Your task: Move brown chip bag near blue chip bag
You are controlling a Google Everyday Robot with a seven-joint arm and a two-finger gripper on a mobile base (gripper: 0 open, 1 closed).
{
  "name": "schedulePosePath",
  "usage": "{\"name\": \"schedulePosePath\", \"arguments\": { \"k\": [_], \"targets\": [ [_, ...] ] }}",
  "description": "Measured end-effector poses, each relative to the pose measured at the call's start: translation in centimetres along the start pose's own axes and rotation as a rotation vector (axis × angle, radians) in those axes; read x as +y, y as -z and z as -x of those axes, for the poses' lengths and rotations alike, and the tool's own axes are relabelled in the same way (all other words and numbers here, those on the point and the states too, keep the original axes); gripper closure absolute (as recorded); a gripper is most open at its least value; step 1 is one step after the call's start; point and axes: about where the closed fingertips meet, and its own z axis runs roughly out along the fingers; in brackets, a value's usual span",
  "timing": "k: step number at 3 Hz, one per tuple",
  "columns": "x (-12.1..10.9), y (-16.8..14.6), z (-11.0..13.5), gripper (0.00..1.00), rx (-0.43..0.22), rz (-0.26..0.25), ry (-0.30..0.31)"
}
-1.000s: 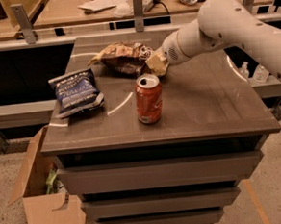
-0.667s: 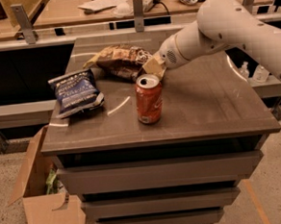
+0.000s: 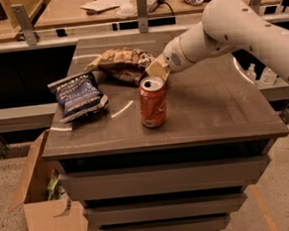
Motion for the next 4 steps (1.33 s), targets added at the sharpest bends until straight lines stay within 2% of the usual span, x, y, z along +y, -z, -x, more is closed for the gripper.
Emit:
{"name": "schedulePosePath", "arguments": {
  "k": [1,2,3,4],
  "targets": [
    [0.0,0.0,0.0,0.30,0.000,0.000,0.000],
    [1.8,1.3,0.6,0.01,-0.002,0.028,-0.028],
    [2.1,2.2,1.6,0.00,-0.020,0.019,-0.008],
    [0.8,3.2,2.6,0.00,-0.070,-0.046,0.036]
  ]
}}
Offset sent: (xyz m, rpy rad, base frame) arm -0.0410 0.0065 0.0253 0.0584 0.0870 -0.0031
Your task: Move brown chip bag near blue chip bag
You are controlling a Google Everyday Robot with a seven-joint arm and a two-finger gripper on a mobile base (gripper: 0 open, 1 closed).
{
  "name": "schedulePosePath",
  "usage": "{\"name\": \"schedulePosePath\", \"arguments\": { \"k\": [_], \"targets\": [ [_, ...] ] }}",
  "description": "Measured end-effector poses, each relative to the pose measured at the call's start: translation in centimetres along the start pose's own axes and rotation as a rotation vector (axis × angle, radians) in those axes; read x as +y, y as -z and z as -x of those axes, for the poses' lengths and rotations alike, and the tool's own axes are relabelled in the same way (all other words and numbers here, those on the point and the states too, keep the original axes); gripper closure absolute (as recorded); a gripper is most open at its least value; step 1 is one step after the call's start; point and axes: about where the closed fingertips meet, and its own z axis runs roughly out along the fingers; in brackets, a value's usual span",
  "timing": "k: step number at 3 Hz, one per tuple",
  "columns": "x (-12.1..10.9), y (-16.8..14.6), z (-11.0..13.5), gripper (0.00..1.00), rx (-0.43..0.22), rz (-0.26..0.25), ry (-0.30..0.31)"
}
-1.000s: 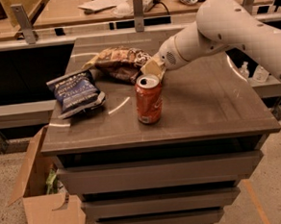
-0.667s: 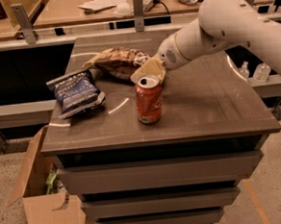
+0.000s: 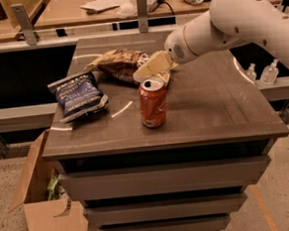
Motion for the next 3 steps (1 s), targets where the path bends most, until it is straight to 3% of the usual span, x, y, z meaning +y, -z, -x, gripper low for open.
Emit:
{"name": "schedulePosePath", "arguments": {
  "k": [1,3],
  "targets": [
    [-2.9,0.5,1.6,0.00,-0.085,-0.134,0.060],
    [-9.1,2.9,4.4,0.00,-0.158,-0.390,0.158]
  ]
}}
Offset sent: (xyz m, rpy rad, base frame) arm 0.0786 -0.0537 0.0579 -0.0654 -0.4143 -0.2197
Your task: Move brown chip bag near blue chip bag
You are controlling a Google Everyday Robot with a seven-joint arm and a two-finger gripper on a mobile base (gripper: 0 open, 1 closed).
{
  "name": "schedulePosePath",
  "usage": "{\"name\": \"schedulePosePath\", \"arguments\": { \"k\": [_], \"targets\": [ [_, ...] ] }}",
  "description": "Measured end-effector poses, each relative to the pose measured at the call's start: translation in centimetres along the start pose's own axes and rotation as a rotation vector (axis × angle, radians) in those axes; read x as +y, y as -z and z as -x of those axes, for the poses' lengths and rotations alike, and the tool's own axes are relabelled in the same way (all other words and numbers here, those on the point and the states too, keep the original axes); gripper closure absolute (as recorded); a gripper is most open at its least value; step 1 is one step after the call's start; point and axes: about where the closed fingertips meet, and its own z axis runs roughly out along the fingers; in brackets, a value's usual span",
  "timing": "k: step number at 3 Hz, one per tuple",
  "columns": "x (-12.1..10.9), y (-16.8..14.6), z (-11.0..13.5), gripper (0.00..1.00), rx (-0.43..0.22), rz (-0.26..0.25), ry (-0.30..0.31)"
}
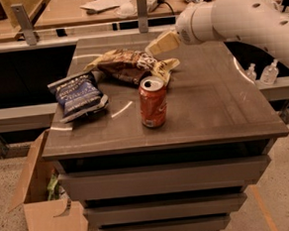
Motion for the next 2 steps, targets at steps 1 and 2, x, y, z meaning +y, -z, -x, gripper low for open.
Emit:
{"name": "schedulePosePath", "arguments": {
  "k": [1,2],
  "targets": [
    [-3.0,0.6,0.3,0.00,0.000,-0.104,0.046],
    [-5.0,1.3,-0.9,0.00,0.029,-0.149,0.066]
  ]
}}
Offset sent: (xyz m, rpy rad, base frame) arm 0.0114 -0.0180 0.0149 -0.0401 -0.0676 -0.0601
